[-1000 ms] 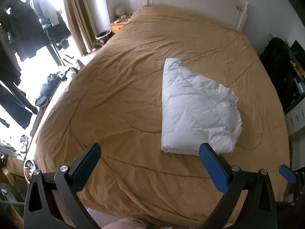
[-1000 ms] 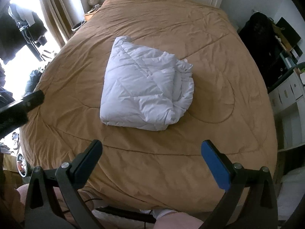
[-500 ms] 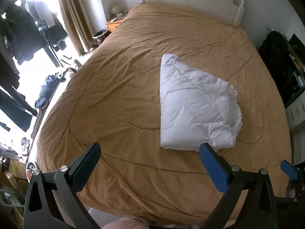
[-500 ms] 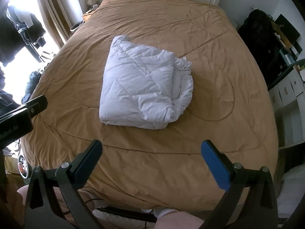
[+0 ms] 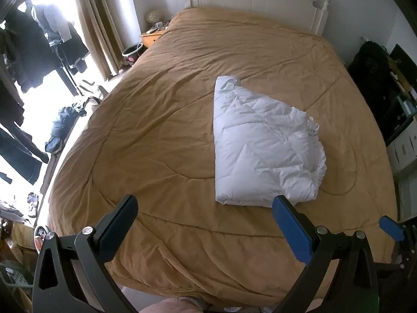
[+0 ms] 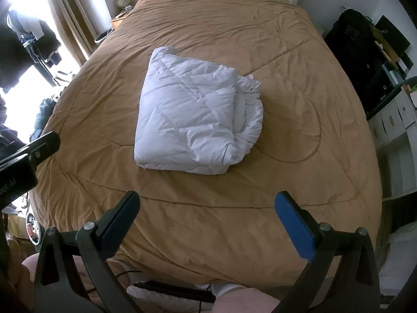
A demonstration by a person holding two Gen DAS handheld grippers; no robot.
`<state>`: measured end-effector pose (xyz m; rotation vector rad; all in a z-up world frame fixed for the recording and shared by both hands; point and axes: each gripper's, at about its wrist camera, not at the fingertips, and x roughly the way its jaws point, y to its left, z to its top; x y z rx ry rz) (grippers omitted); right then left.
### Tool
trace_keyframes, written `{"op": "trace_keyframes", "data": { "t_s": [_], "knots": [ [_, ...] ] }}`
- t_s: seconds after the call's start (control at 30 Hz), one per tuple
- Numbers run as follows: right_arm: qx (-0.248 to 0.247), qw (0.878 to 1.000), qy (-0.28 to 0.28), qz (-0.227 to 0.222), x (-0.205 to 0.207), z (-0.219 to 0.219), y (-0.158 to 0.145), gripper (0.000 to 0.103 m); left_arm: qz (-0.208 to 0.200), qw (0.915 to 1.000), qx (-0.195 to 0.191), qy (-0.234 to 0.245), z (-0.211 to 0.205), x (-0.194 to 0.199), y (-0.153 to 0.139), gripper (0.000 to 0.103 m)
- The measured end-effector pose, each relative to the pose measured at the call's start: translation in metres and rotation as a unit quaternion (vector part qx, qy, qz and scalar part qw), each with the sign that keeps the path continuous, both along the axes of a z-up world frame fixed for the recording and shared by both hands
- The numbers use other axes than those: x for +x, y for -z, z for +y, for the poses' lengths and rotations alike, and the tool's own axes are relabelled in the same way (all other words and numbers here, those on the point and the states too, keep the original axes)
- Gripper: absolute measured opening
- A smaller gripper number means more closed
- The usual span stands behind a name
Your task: Fold large clothes
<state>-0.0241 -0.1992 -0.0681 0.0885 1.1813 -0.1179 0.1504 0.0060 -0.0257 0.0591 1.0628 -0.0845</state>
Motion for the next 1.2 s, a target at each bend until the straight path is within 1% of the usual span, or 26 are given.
{"op": "trace_keyframes", "data": {
  "t_s": [0.7, 1.2],
  "knots": [
    [0.003, 1.0, 0.001, 0.006, -0.0021, 0.0037, 0.0015, 0.103, 0.01, 0.9999, 0.001, -0.003, -0.0013, -0.0005, 0.0037, 0.103],
    [0.002, 1.0, -0.012, 0.012, 0.0007, 0.0015, 0.0033, 0.103, 0.016, 0.9999, 0.001, 0.002, -0.0032, 0.0004, 0.006, 0.103]
  ]
}}
